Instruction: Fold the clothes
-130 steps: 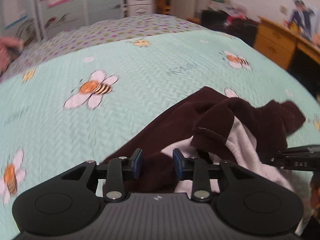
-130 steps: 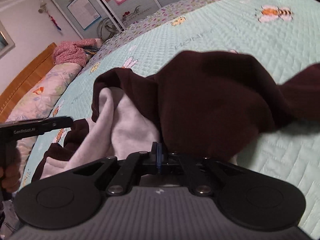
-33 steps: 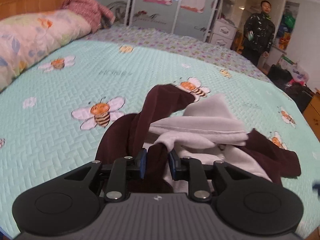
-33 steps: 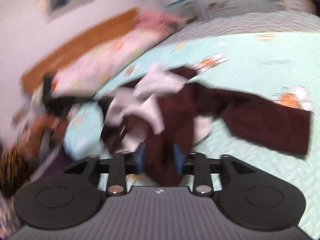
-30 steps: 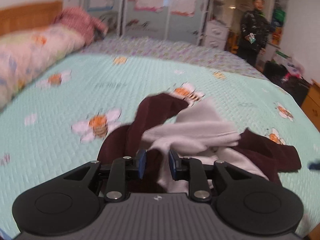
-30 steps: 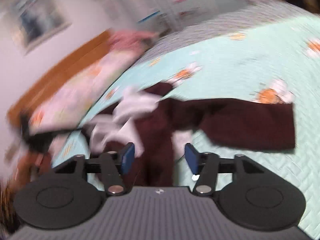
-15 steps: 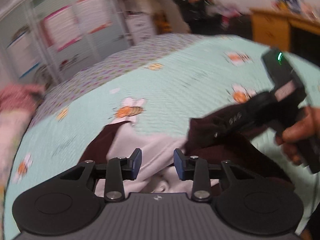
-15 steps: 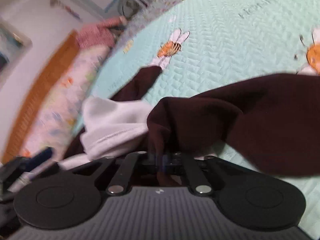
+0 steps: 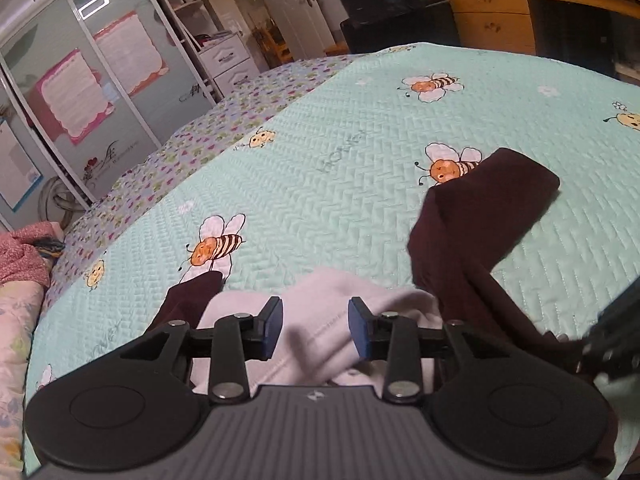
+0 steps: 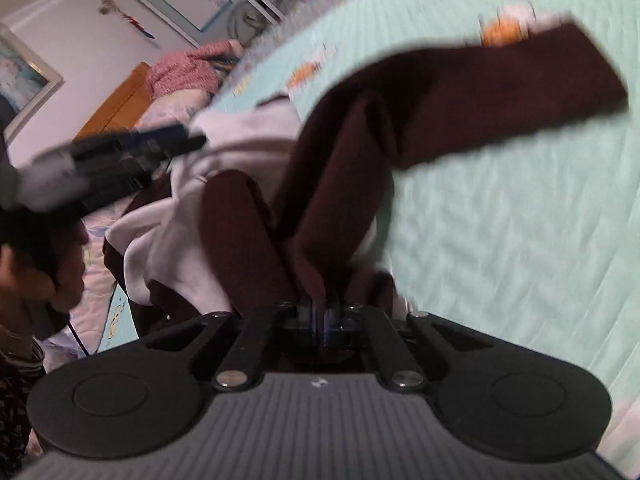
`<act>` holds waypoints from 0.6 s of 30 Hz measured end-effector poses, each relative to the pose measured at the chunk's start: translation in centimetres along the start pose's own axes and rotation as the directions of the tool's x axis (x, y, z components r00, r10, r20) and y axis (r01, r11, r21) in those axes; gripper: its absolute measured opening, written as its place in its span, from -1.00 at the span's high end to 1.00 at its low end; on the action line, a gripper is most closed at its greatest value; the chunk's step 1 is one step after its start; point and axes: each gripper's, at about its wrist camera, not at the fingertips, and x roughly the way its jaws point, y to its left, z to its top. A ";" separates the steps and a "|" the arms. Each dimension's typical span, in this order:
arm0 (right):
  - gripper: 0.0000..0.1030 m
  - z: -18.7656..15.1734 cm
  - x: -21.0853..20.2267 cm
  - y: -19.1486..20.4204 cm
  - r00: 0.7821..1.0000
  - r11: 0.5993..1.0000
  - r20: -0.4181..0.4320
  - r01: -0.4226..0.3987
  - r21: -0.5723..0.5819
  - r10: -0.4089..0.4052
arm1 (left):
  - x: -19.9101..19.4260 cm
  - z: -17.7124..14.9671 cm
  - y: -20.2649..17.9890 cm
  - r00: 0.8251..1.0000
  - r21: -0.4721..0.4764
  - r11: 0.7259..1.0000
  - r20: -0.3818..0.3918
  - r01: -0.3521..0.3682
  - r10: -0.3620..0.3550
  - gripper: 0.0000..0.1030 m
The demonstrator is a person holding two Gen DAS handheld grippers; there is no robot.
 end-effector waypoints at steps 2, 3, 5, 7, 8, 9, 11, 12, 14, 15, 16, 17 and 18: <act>0.91 0.1 0.0 0.1 1.000 1.000 0.010 0.000 -0.002 0.000 | 0.3 0.0 -0.1 1.000 0.027 0.999 -0.022 0.022 -0.022 0.25; 0.91 0.2 -0.1 0.0 1.000 1.000 0.011 -0.005 0.004 0.005 | 0.4 -0.2 -0.3 0.998 0.044 0.998 -0.031 0.052 -0.051 0.25; 0.91 0.6 -0.1 -0.2 1.000 1.000 0.009 -0.013 0.007 0.013 | 0.6 -0.4 -0.7 0.995 0.083 0.992 -0.043 0.090 -0.087 0.25; 0.91 0.4 -0.3 -0.3 1.000 1.000 0.007 -0.017 0.000 0.017 | 1.0 -0.5 -1.2 0.995 0.135 0.987 -0.054 0.085 -0.079 0.25; 0.91 0.4 -0.3 -0.3 1.000 1.000 0.007 -0.017 -0.002 0.017 | 1.4 -0.5 -1.4 0.996 0.154 0.985 -0.056 0.071 -0.063 0.25; 0.91 0.3 -0.2 -0.2 1.000 1.000 0.008 -0.016 -0.006 0.016 | 1.8 -0.3 -1.5 0.996 0.160 0.985 -0.060 0.068 -0.059 0.25; 0.90 0.0 -0.2 0.0 1.000 1.000 0.011 -0.012 -0.015 0.012 | 2.7 0.0 -1.6 0.995 0.172 0.982 -0.073 0.077 -0.065 0.25; 0.90 0.0 -0.1 0.1 1.000 1.000 0.011 -0.012 -0.015 0.012 | 3.1 0.1 -1.7 0.994 0.181 0.980 -0.082 0.084 -0.070 0.25; 0.90 0.1 0.0 0.2 1.000 1.000 0.008 -0.014 -0.013 0.014 | 3.9 0.1 -2.0 0.992 0.216 0.972 -0.107 0.095 -0.073 0.25; 0.90 0.1 0.1 0.2 1.000 1.000 0.006 -0.015 -0.011 0.015 | 4.3 0.1 -2.1 0.990 0.229 0.968 -0.118 0.099 -0.073 0.25; 0.90 0.1 0.0 0.2 1.000 1.000 0.006 -0.016 -0.012 0.016 | 4.6 0.2 -2.1 0.989 0.226 0.969 -0.129 0.103 -0.075 0.25; 0.90 0.0 0.0 0.3 1.000 1.000 0.007 -0.015 -0.016 0.015 | 5.0 0.3 -2.0 0.987 0.213 0.971 -0.140 0.110 -0.081 0.34; 0.90 -0.2 0.0 0.3 1.000 1.000 0.008 -0.012 -0.021 0.013 | 5.4 0.4 -1.7 0.985 0.190 0.975 -0.150 0.113 -0.085 0.51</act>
